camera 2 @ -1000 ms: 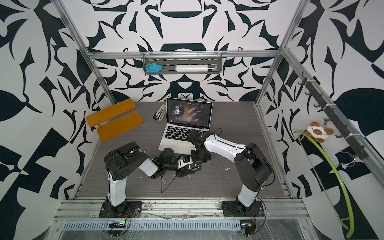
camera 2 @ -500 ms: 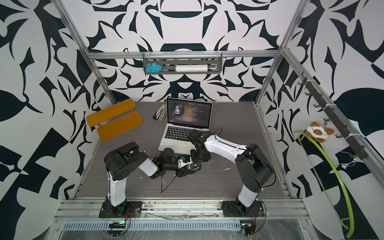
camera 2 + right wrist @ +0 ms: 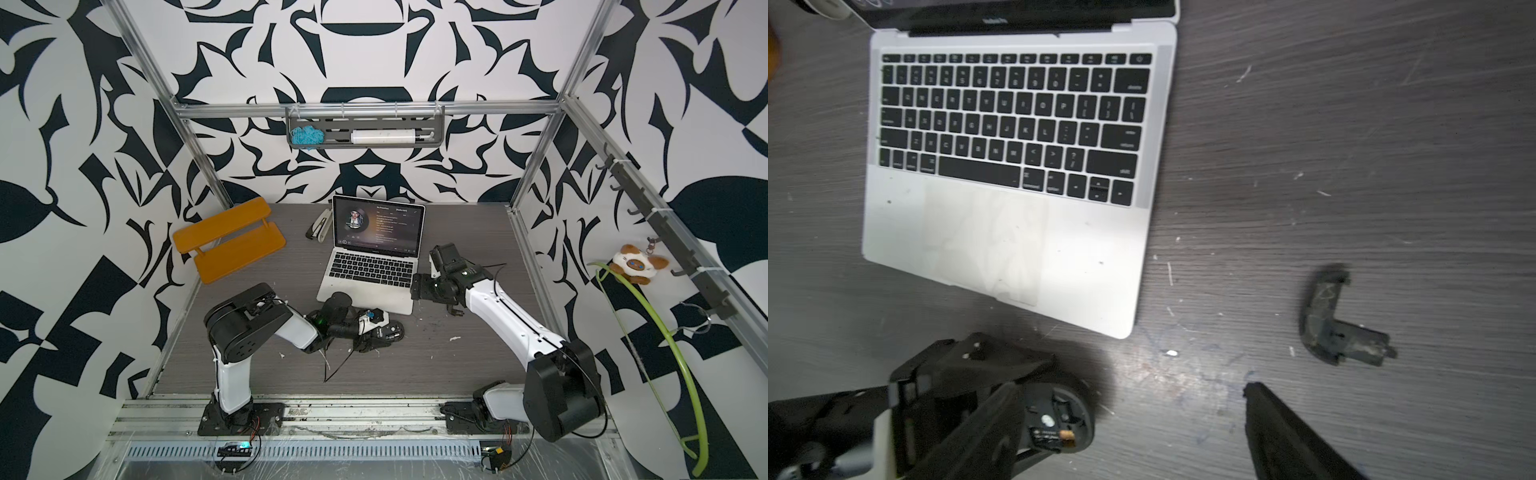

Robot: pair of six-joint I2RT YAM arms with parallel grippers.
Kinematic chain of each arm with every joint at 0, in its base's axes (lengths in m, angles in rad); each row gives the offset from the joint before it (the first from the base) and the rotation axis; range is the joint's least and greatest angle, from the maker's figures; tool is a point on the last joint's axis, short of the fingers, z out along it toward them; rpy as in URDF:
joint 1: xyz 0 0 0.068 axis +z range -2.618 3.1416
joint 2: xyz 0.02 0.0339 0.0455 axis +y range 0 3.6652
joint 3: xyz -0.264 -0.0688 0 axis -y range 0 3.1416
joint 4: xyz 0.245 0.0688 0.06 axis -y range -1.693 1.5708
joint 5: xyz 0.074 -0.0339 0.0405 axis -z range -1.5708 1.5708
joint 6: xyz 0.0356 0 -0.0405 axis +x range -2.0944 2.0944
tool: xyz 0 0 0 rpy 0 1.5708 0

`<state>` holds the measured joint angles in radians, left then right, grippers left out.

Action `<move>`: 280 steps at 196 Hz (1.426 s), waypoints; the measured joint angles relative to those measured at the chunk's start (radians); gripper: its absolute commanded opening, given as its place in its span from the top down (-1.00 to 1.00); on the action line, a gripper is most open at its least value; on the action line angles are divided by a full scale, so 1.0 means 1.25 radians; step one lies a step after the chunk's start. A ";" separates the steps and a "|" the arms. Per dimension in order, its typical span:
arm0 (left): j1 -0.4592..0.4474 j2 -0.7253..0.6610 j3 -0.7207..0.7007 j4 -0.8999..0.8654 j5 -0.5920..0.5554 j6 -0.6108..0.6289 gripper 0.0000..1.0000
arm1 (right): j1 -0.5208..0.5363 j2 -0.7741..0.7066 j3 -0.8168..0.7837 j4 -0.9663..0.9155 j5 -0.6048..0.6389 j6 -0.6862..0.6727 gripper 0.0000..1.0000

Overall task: Remove the wireless mouse receiver from the laptop
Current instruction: Pick up the lid from the center of the board.

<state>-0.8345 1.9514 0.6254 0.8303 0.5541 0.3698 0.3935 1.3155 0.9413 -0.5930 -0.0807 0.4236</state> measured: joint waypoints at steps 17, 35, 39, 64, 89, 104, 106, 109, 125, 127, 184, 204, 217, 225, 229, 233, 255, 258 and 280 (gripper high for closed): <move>0.000 -0.017 0.025 -0.074 0.002 0.004 0.44 | -0.026 -0.001 -0.017 -0.014 0.028 -0.010 -0.66; -0.001 -0.030 0.057 -0.157 0.003 0.010 0.45 | -0.058 0.016 -0.018 -0.032 0.070 -0.017 -0.65; -0.002 -0.033 0.065 -0.177 0.002 0.011 0.45 | -0.063 0.020 -0.018 -0.035 0.079 -0.018 -0.64; -0.004 -0.044 0.098 -0.265 0.000 0.022 0.44 | -0.078 0.050 -0.018 -0.042 0.131 -0.022 -0.51; -0.005 -0.047 0.112 -0.303 0.001 0.034 0.44 | -0.078 0.107 -0.016 -0.043 0.175 -0.030 -0.16; -0.006 -0.048 0.115 -0.312 0.000 0.039 0.44 | -0.078 0.153 -0.014 -0.043 0.196 -0.033 0.03; -0.006 -0.048 0.115 -0.313 0.000 0.040 0.43 | -0.078 0.161 -0.013 -0.043 0.199 -0.039 0.04; -0.006 -0.049 0.116 -0.314 0.000 0.040 0.44 | -0.078 0.169 -0.012 -0.043 0.203 -0.033 0.07; -0.008 -0.050 0.116 -0.319 0.000 0.043 0.43 | -0.078 0.210 -0.004 -0.043 0.214 -0.038 0.11; -0.008 -0.051 0.116 -0.319 0.000 0.043 0.43 | -0.078 0.213 -0.002 -0.043 0.215 -0.038 0.11; -0.010 -0.055 0.113 -0.323 0.001 0.047 0.43 | -0.078 0.271 0.034 -0.039 0.236 -0.045 0.26; -0.010 -0.056 0.112 -0.324 0.001 0.047 0.43 | -0.078 0.289 0.039 -0.034 0.237 -0.049 0.31; -0.010 -0.056 0.112 -0.324 0.001 0.047 0.43 | -0.078 0.302 0.043 -0.034 0.237 -0.052 0.33; -0.010 -0.056 0.112 -0.324 0.001 0.046 0.43 | -0.078 0.310 0.047 -0.033 0.237 -0.052 0.37; -0.010 -0.056 0.112 -0.324 0.001 0.046 0.43 | -0.078 0.314 0.048 -0.032 0.237 -0.053 0.37; -0.010 -0.056 0.112 -0.324 0.001 0.046 0.43 | -0.078 0.318 0.049 -0.031 0.237 -0.054 0.37; -0.010 -0.056 0.112 -0.324 0.001 0.046 0.44 | -0.074 0.331 0.058 -0.027 0.238 -0.056 0.43; -0.010 -0.056 0.112 -0.324 0.001 0.046 0.43 | -0.074 0.332 0.059 -0.027 0.238 -0.055 0.45; -0.010 -0.056 0.112 -0.324 0.000 0.046 0.43 | -0.069 0.342 0.067 -0.023 0.239 -0.061 0.62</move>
<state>-0.8474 1.8812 0.7650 0.4255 0.5545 0.4278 0.3069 1.7432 1.0256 -0.6220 0.2180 0.3477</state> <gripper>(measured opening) 0.637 0.232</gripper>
